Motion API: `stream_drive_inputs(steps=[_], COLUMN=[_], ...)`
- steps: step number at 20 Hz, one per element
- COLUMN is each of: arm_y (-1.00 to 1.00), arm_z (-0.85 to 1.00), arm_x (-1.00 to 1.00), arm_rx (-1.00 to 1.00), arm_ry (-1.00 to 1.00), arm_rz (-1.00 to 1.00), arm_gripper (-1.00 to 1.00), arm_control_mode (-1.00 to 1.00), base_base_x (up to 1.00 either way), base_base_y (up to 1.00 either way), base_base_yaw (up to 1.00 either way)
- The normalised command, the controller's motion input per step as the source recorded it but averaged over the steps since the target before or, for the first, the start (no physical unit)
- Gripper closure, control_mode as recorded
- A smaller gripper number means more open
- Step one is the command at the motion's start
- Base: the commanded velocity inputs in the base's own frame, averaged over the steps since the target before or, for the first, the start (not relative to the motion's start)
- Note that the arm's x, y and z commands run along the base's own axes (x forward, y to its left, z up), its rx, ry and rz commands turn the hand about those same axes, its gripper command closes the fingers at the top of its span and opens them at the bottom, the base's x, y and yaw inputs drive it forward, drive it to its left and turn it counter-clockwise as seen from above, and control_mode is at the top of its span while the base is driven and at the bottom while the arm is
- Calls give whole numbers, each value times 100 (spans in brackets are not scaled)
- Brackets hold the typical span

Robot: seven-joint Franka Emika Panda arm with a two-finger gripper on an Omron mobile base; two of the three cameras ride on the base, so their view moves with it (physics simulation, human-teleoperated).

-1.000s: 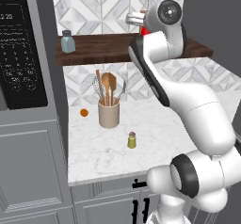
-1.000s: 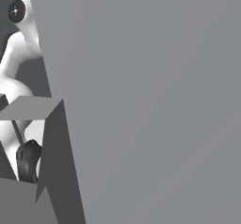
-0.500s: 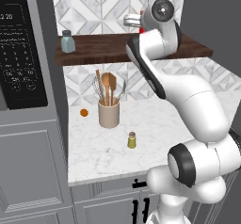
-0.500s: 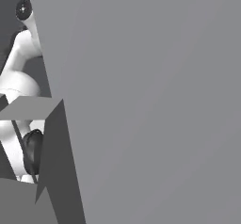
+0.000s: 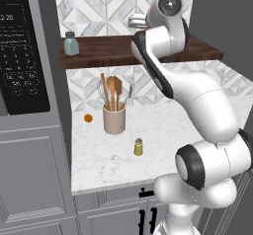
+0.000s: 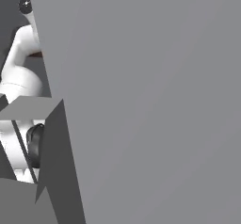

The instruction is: Put the shaker and condiment bottle from the counter next to their counterparts in the cabinet.

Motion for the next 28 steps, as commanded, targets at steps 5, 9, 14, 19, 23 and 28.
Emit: stream_drive_inputs(steps=[5, 9, 14, 19, 23, 28], arm_y=[0, 0, 0, 0, 1, 4], arm_z=[-13, -14, -8, 0, -2, -9], arm_x=[26, 31, 29, 33, 25, 5], arm_rx=[0, -4, -6, -3, 0, 0], arm_ry=[0, 0, 0, 0, 0, 0], arm_rz=[0, 0, 0, 0, 0, 0], arm_gripper=[100, 100, 100, 100, 100, 100], arm_control_mode=[-100, -100, -100, -100, -100, -100], base_base_x=[0, 0, 0, 0, 0, 0], base_base_y=[0, 0, 0, 0, 0, 0], base_base_yaw=[0, 0, 0, 0, 0, 0])
